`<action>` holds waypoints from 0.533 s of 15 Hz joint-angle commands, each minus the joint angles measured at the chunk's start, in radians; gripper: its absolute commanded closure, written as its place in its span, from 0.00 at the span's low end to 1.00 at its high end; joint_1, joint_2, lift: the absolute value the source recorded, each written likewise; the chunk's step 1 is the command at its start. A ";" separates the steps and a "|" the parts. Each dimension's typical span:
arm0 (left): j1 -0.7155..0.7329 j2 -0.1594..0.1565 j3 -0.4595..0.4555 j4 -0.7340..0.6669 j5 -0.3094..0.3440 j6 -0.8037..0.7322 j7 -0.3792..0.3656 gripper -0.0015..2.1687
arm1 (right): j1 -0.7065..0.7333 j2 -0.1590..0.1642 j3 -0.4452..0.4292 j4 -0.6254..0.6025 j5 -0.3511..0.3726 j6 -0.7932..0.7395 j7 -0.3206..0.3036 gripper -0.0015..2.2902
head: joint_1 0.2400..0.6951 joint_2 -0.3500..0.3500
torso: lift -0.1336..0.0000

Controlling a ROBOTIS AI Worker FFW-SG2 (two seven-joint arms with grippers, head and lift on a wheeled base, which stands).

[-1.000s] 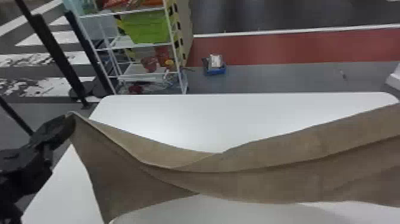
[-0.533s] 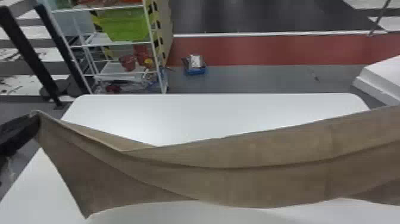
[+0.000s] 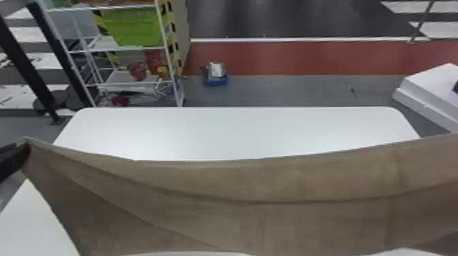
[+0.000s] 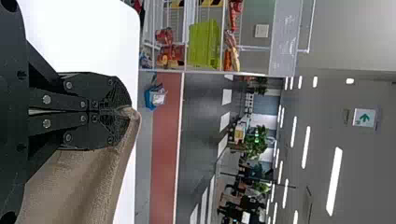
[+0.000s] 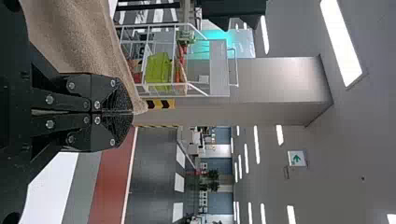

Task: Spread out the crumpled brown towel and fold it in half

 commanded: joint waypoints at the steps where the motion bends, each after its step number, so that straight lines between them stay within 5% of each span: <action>1: 0.000 -0.003 0.046 -0.001 0.032 0.017 -0.038 0.67 | 0.000 0.005 -0.037 0.006 -0.027 0.027 0.023 0.71 | 1.00 0.56 | 0.07; 5: -0.008 -0.003 0.116 0.001 0.117 0.045 -0.043 0.67 | -0.001 0.005 -0.064 0.057 -0.034 0.027 0.047 0.71 | 1.00 0.56 | 0.07; 8: -0.031 -0.003 0.101 -0.003 0.083 0.088 -0.044 0.67 | -0.018 0.005 -0.053 0.104 0.003 0.027 0.047 0.71 | 1.00 0.52 | 0.07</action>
